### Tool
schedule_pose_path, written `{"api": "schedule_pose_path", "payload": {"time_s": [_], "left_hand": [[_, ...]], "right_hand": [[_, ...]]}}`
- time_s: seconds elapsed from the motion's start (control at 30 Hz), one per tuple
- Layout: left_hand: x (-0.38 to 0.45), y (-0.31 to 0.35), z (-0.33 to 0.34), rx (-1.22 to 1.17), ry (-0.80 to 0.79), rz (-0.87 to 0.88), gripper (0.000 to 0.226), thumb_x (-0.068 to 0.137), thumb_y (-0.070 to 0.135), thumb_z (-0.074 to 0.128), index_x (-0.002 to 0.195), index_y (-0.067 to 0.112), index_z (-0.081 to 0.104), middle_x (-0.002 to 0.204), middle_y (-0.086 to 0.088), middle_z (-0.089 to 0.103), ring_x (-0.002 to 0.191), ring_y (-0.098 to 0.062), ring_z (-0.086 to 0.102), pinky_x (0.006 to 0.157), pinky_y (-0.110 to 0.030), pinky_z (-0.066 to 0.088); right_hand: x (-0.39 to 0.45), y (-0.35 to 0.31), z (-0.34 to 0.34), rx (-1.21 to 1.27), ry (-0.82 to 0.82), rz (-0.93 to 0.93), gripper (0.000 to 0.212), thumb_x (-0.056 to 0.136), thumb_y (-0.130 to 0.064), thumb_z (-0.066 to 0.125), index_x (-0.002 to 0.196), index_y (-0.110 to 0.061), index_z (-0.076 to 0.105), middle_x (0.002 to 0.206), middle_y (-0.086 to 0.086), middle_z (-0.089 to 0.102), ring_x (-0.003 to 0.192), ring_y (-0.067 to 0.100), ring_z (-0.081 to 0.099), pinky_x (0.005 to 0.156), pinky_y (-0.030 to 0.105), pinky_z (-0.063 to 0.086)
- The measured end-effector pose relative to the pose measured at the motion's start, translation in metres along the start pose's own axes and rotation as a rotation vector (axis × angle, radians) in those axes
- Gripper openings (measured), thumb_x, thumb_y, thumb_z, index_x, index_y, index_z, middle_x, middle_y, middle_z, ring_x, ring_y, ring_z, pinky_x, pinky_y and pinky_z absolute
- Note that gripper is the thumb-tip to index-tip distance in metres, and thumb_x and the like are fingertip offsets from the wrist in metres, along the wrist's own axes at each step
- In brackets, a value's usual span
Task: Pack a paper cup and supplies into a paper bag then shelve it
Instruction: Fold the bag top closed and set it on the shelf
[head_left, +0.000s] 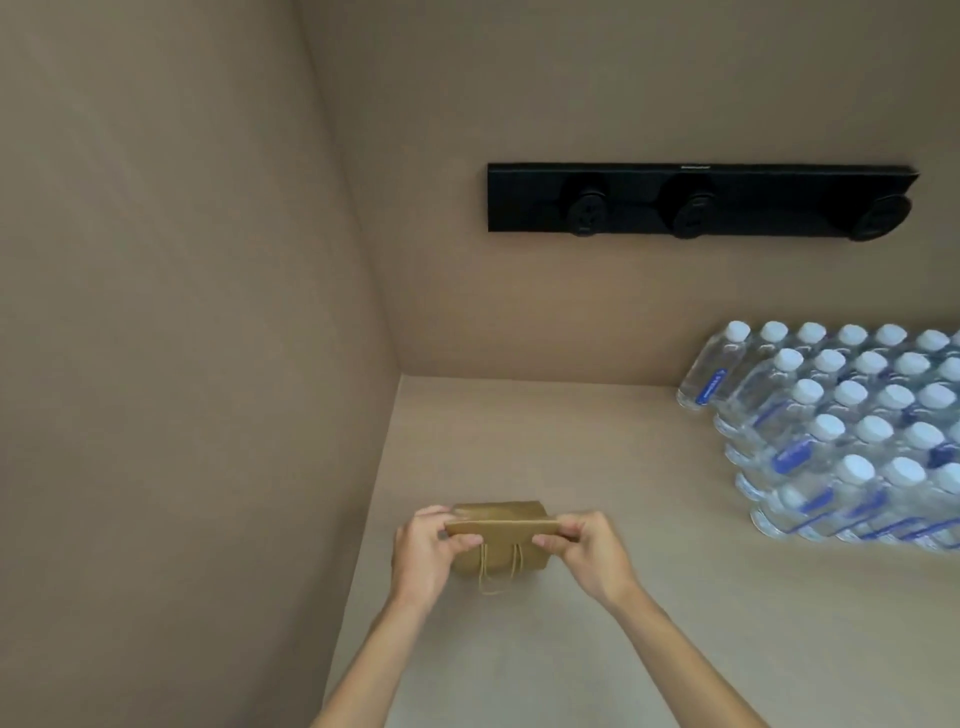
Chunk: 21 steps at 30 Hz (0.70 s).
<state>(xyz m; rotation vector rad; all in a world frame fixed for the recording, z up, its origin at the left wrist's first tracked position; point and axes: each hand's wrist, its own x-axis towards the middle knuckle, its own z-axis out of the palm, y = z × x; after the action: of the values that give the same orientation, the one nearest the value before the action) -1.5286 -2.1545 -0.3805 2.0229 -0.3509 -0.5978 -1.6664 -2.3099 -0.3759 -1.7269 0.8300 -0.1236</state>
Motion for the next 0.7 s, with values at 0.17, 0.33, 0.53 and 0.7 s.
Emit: {"api": "schedule_pose_path", "payload": {"time_s": [0.17,0.33,0.53,0.7], "left_hand": [[0.012,-0.027,0.006,0.045,-0.066,-0.073,0.023,0.063,0.009,0.090,0.057,0.025,0.074,0.071,-0.007,0.068,0.069,-0.024,0.061,0.069,-0.032,0.043],[0.022,-0.037,0.005,0.004,-0.115,-0.099,0.009,0.068,0.006,0.086,0.074,0.012,0.082,0.082,-0.008,0.080,0.081,-0.026,0.072,0.083,-0.033,0.054],[0.028,-0.038,0.009,-0.020,-0.105,-0.125,0.011,0.070,0.004,0.084,0.075,0.014,0.081,0.080,-0.001,0.081,0.072,-0.011,0.070,0.077,-0.032,0.058],[0.037,-0.033,0.010,0.058,-0.122,-0.117,0.014,0.070,0.009,0.086,0.068,0.021,0.077,0.074,0.005,0.079,0.068,-0.010,0.070,0.076,-0.032,0.058]], "right_hand": [[0.012,0.016,0.014,-0.018,-0.001,0.056,0.042,0.076,0.003,0.079,0.050,-0.025,0.063,0.043,-0.018,0.056,0.046,-0.009,0.046,0.051,0.010,0.037],[0.022,0.022,0.020,-0.033,0.026,0.042,0.054,0.075,0.003,0.080,0.037,-0.027,0.055,0.035,-0.016,0.036,0.038,-0.001,0.033,0.044,0.009,0.028],[0.029,0.026,0.020,-0.082,0.045,0.043,0.048,0.075,-0.001,0.082,0.040,-0.019,0.055,0.040,-0.016,0.039,0.042,-0.004,0.034,0.047,0.010,0.032],[0.030,0.025,0.018,-0.078,0.074,0.098,0.047,0.075,-0.002,0.083,0.041,-0.009,0.050,0.048,-0.015,0.036,0.048,0.000,0.031,0.050,0.017,0.031]]}}
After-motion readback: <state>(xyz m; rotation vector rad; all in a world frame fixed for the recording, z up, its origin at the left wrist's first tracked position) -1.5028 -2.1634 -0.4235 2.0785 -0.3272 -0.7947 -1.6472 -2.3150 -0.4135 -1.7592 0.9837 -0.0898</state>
